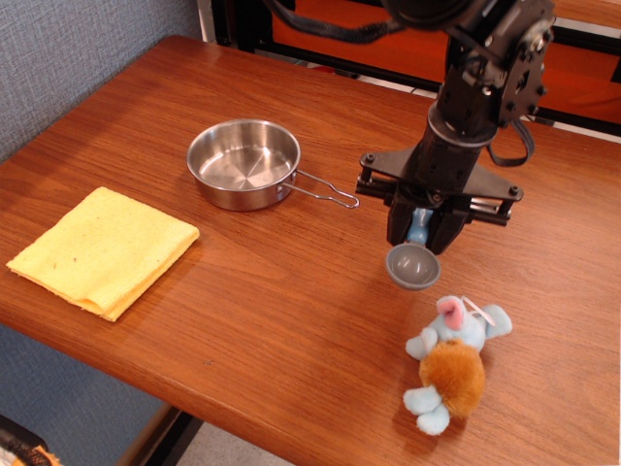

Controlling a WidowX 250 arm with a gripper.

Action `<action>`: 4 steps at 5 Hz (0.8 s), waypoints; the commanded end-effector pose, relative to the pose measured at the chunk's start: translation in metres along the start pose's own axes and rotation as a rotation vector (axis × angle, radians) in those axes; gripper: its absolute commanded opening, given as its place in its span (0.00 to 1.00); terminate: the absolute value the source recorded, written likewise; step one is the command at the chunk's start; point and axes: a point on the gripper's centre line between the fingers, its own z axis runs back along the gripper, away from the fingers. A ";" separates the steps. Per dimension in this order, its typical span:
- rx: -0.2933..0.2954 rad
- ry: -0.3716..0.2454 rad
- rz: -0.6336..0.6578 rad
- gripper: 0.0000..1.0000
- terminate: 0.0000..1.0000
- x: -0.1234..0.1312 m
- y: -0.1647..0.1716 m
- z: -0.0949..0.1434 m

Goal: Pick up scoop on top of yellow cloth and move to right.

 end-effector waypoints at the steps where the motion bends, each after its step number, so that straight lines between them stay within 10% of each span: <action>1: 0.017 -0.046 -0.025 0.00 0.00 -0.008 -0.004 0.000; 2: -0.004 -0.041 -0.013 0.00 0.00 -0.008 0.000 -0.001; 3: -0.034 -0.013 -0.022 1.00 0.00 -0.007 0.005 0.000; 4: -0.042 0.006 -0.021 1.00 0.00 -0.006 0.007 0.000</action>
